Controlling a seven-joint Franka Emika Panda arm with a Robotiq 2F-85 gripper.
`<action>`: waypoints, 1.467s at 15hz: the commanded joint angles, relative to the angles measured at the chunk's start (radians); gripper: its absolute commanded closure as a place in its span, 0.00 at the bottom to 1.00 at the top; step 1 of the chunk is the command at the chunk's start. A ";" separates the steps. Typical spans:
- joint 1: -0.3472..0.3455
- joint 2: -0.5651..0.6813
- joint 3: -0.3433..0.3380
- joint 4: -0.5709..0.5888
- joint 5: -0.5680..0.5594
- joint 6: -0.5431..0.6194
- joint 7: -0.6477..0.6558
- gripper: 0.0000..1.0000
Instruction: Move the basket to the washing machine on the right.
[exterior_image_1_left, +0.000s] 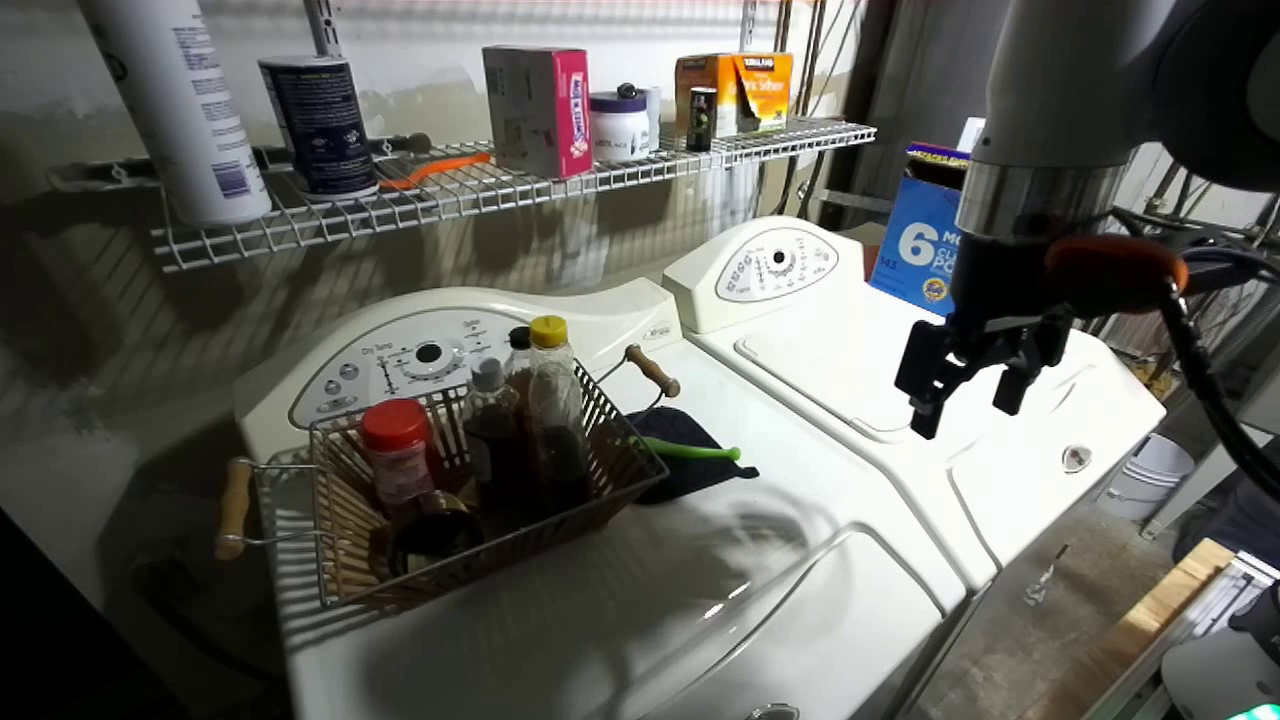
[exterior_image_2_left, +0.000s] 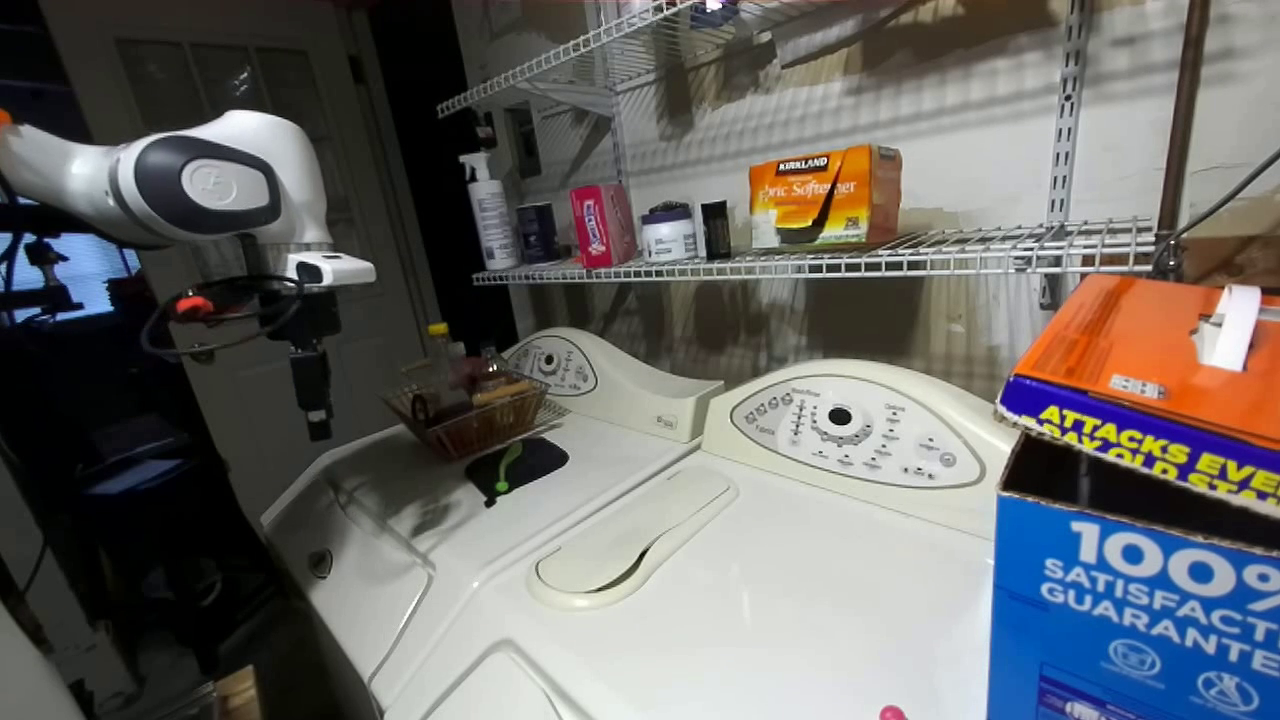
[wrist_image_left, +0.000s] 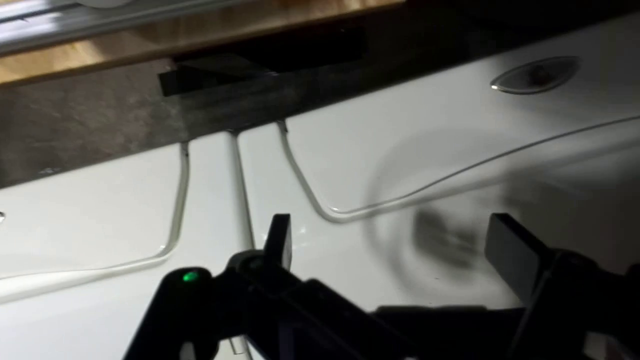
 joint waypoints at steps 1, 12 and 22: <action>0.053 0.137 -0.019 0.034 0.113 0.217 -0.031 0.00; 0.200 0.571 -0.068 0.233 0.405 0.735 -0.442 0.00; 0.177 0.722 -0.041 0.273 0.430 0.849 -0.603 0.00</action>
